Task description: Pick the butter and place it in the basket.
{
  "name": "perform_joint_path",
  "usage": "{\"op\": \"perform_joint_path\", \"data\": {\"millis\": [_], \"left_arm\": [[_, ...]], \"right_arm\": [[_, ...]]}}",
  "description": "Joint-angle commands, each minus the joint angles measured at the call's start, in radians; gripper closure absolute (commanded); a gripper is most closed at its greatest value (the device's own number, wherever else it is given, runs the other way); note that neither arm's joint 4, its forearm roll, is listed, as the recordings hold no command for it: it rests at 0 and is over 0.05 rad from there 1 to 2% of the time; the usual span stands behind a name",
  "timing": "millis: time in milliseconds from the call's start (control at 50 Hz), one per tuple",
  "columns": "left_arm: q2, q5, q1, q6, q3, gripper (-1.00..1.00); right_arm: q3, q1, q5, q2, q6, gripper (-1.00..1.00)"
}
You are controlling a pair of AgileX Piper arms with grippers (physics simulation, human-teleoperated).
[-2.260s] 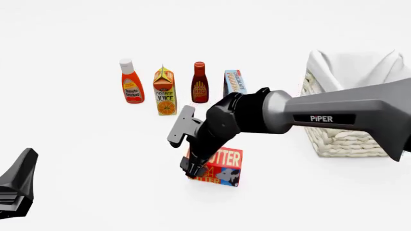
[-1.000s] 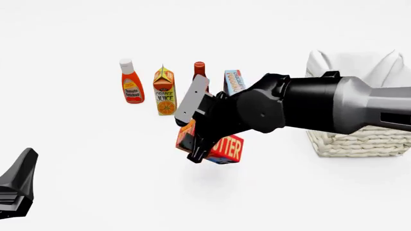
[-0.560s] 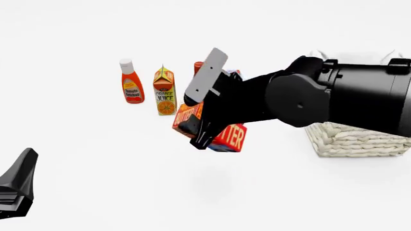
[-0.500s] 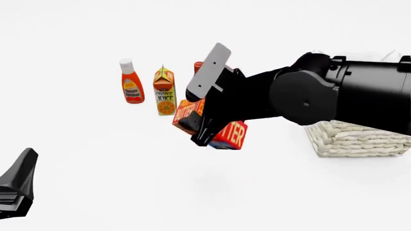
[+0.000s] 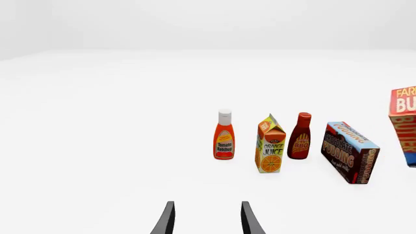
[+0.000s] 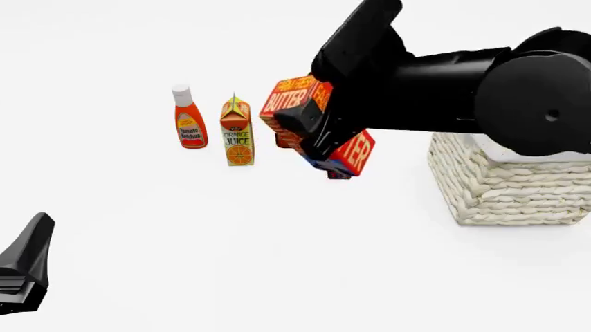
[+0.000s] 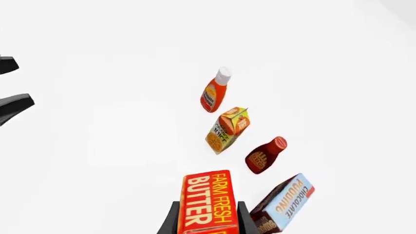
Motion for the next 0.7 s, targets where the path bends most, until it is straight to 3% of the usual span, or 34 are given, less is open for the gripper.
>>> {"op": "perform_joint_path", "data": {"millis": [20,700], "left_arm": [[0.0,0.0,0.0,0.0,0.0,-1.0],[0.0,0.0,0.0,0.0,0.0,-1.0]], "right_arm": [[-0.008,-0.023,-0.026,-0.072,0.036,1.0],[0.082,-0.094,-0.245,-0.17,0.158,1.0]]}}
